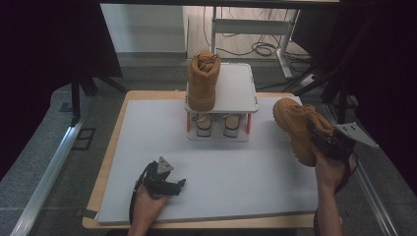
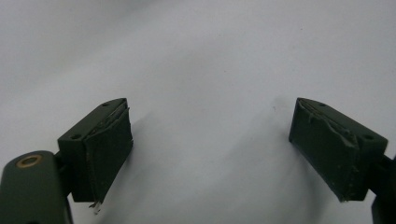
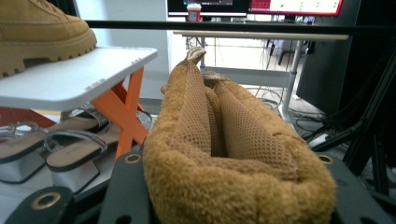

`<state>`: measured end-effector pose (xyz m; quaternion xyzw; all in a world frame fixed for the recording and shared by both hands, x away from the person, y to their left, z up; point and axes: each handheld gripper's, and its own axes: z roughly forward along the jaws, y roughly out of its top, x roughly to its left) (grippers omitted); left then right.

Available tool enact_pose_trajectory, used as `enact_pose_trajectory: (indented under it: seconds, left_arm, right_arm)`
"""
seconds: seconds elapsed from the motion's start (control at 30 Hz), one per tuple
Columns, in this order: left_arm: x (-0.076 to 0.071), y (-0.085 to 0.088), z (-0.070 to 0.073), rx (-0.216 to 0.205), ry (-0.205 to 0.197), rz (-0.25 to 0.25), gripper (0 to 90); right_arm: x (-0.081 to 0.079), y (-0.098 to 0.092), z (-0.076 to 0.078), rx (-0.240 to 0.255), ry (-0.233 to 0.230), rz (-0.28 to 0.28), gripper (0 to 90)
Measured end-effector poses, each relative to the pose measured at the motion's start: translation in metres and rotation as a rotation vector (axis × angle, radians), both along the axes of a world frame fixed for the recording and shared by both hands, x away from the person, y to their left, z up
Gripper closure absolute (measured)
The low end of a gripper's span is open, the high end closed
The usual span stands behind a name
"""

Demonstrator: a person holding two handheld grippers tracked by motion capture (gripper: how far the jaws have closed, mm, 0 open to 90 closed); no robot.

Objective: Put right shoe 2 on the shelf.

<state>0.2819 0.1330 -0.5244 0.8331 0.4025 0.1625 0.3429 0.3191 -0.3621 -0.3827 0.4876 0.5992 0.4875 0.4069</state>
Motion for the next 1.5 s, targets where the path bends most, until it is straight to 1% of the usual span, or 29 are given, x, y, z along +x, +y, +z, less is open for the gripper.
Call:
enact_pose_trajectory:
  seconds: [0.17,0.3,0.6,0.97,1.13,1.37,1.5]
  left_arm:
    - [0.0,0.0,0.0,0.0,0.0,0.0,13.2]
    - [0.0,0.0,0.0,0.0,0.0,0.0,13.2]
    - [0.0,0.0,0.0,-0.002,0.0,0.001,13.2]
    - [0.0,0.0,0.0,0.002,-0.001,-0.002,13.2]
    - [0.0,0.0,0.0,0.001,-0.001,-0.001,13.2]
    - [0.0,0.0,0.0,0.005,0.0,-0.003,13.2]
    - [0.0,0.0,0.0,0.003,0.001,-0.003,13.2]
  right_arm:
    - [0.001,0.004,0.012,-0.009,-0.022,0.013,54.8]
    - [0.003,0.007,0.019,-0.003,-0.031,0.012,55.2]
    - [0.007,0.015,0.032,-0.005,-0.054,0.018,55.3]
    - [0.012,0.027,0.052,-0.015,-0.092,0.031,55.3]
    - [0.015,0.032,0.06,-0.018,-0.103,0.038,55.3]
    - [0.022,0.045,0.071,-0.024,-0.115,0.052,55.2]
    - [0.025,0.051,0.075,-0.024,-0.125,0.063,55.2]
